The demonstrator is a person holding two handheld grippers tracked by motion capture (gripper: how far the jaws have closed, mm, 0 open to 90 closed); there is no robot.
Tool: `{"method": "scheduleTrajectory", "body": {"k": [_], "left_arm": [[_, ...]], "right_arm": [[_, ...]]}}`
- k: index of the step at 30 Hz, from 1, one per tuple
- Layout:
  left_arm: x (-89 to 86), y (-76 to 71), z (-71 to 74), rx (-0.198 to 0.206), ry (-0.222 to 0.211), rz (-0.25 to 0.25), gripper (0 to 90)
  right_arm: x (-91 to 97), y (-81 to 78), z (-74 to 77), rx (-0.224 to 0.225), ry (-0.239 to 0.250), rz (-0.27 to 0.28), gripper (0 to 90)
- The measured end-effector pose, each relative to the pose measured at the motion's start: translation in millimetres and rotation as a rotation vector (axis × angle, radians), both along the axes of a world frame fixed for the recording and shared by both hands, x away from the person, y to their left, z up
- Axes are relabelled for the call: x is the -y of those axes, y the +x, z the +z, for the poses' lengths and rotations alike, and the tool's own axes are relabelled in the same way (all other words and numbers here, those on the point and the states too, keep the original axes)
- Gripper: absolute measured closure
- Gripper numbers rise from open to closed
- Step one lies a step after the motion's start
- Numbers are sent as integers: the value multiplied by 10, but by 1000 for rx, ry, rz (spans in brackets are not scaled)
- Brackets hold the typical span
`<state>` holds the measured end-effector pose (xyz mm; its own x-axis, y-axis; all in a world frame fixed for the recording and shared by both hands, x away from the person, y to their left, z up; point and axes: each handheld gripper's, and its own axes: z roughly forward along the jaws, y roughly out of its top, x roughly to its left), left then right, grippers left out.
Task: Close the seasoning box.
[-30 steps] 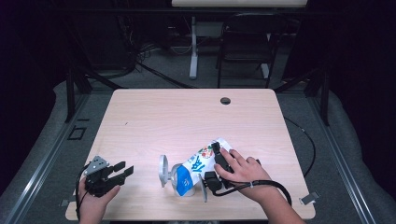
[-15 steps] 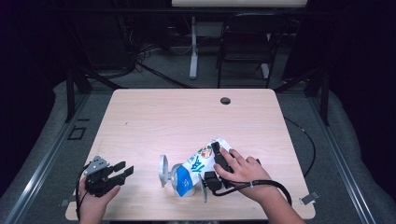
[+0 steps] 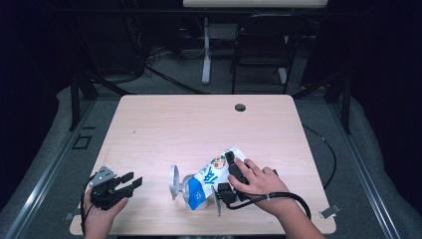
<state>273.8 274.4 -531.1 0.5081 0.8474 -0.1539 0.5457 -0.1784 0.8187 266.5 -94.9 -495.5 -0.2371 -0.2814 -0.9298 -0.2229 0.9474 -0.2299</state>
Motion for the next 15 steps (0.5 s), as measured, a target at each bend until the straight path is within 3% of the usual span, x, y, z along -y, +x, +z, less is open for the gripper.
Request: {"method": "scheduleTrajectory", "body": {"k": [15], "left_arm": [[-5,2,-3,-1,-2,1,559]], "right_arm": [[-1,-3,0,1,-4,1,500]]}}
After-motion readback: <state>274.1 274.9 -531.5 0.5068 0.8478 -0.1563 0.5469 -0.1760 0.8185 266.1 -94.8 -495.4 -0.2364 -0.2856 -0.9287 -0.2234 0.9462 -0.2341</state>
